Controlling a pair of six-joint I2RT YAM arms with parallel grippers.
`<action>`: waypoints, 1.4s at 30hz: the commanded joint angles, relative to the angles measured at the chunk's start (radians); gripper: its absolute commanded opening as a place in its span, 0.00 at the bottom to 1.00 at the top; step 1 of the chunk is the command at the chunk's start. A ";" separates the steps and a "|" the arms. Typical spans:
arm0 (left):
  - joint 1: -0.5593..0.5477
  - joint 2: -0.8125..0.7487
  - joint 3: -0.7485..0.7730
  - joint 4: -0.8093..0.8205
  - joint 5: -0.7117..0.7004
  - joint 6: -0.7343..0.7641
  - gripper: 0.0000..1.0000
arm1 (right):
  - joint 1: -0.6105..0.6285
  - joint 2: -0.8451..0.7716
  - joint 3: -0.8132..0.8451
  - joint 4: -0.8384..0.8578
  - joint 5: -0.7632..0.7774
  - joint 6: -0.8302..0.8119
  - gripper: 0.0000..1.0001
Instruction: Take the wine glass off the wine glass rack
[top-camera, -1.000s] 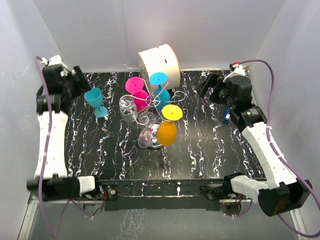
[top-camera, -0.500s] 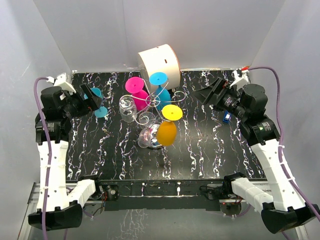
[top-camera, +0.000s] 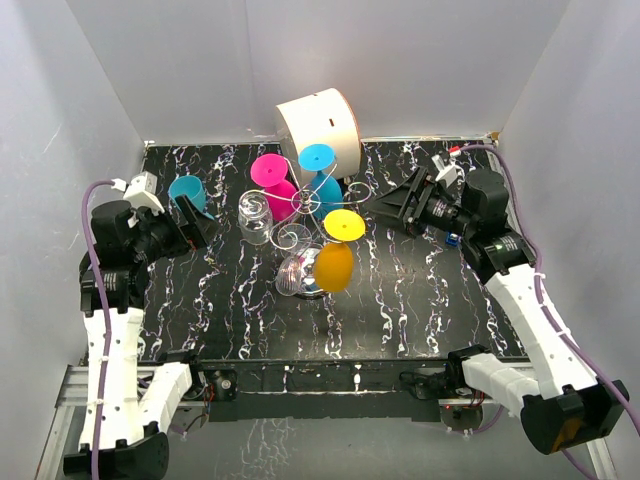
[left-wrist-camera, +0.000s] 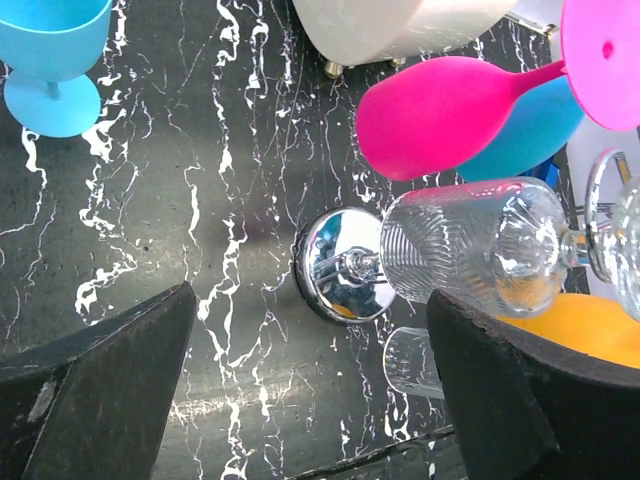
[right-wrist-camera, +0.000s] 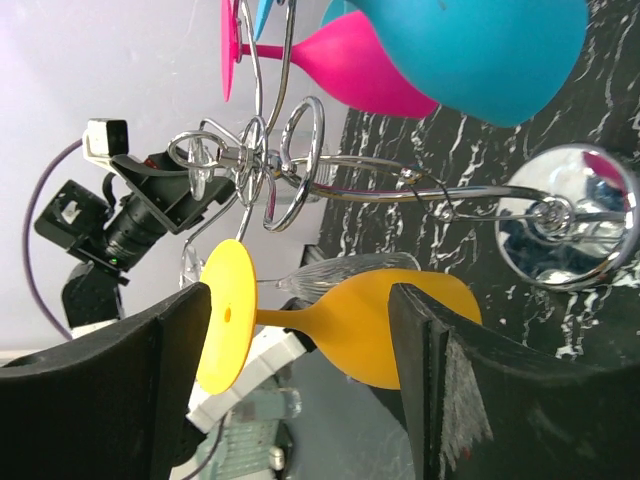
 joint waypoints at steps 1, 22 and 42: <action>0.006 -0.020 0.000 0.015 0.055 -0.008 0.99 | 0.020 -0.006 -0.039 0.167 -0.065 0.106 0.66; 0.006 -0.031 0.007 -0.028 0.045 0.004 0.99 | 0.153 0.033 -0.036 0.197 -0.004 0.141 0.35; 0.006 -0.032 -0.001 -0.039 0.063 -0.006 0.99 | 0.153 0.004 0.009 0.111 0.045 0.097 0.13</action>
